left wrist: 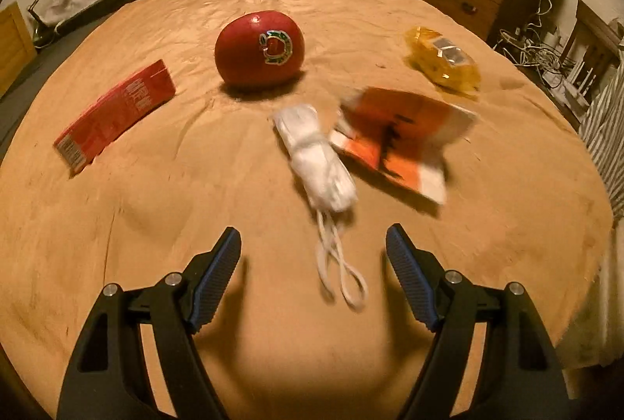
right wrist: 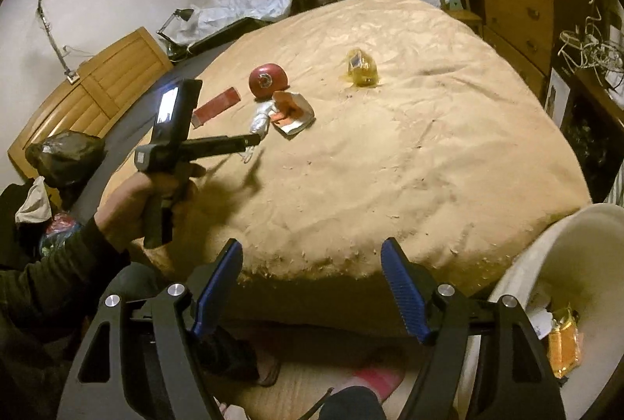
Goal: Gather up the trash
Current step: 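Move both open tools back over the remaining trash on the bed, then grasp the white rope-tied cloth with the left tool while the right tool grasps the orange wrapper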
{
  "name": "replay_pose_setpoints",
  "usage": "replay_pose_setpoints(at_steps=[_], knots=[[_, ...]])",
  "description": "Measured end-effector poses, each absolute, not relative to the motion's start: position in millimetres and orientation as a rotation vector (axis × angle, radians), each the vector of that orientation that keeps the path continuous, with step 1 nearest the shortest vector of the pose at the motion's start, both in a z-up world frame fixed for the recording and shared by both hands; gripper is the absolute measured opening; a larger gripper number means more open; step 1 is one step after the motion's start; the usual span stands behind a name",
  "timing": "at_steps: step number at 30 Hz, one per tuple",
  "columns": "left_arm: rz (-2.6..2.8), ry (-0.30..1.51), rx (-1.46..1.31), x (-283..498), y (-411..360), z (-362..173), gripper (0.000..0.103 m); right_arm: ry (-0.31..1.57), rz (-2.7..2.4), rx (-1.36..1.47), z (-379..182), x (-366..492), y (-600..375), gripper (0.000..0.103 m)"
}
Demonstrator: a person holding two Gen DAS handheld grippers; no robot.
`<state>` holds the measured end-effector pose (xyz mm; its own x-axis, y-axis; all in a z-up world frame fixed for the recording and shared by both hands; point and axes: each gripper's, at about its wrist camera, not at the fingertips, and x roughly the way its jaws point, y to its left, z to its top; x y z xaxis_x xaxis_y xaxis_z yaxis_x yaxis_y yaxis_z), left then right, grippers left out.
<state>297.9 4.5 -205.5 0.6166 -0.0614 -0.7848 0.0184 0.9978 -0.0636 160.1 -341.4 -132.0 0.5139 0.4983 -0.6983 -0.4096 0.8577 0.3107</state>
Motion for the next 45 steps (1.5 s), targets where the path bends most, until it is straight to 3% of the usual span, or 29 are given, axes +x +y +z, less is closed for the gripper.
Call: replay_pose_setpoints(at_steps=[6, 10, 15, 21, 27, 39, 42, 45], knots=[[-0.028, 0.893, -0.025, 323, 7, -216, 0.069, 0.9, 0.55, 0.09, -147, 186, -336, 0.074], [-0.003, 0.879, -0.021, 324, 35, -214, 0.059, 0.907, 0.573, 0.063, -151, 203, -322, 0.074], [0.055, 0.87, -0.005, 320, 74, -213, 0.059, 0.915, 0.616, 0.015, -153, 227, -300, 0.075], [-0.053, 0.839, 0.067, 316, 66, -200, 0.06, 0.929, 0.674, -0.145, -156, 268, -251, 0.081], [-0.133, 0.839, 0.104, 327, 63, -196, 0.068, 0.899, 0.723, -0.327, -150, 316, -195, 0.087], [-0.141, 0.845, 0.099, 340, 62, -212, 0.068, 0.851, 0.72, -0.689, -181, 366, -86, 0.088], [-0.133, 0.831, 0.1, 339, 61, -213, 0.067, 0.832, 0.656, -0.73, -189, 372, -82, 0.084], [-0.122, 0.819, 0.106, 339, 60, -215, 0.067, 0.843, 0.627, -0.73, -195, 383, -83, 0.069]])
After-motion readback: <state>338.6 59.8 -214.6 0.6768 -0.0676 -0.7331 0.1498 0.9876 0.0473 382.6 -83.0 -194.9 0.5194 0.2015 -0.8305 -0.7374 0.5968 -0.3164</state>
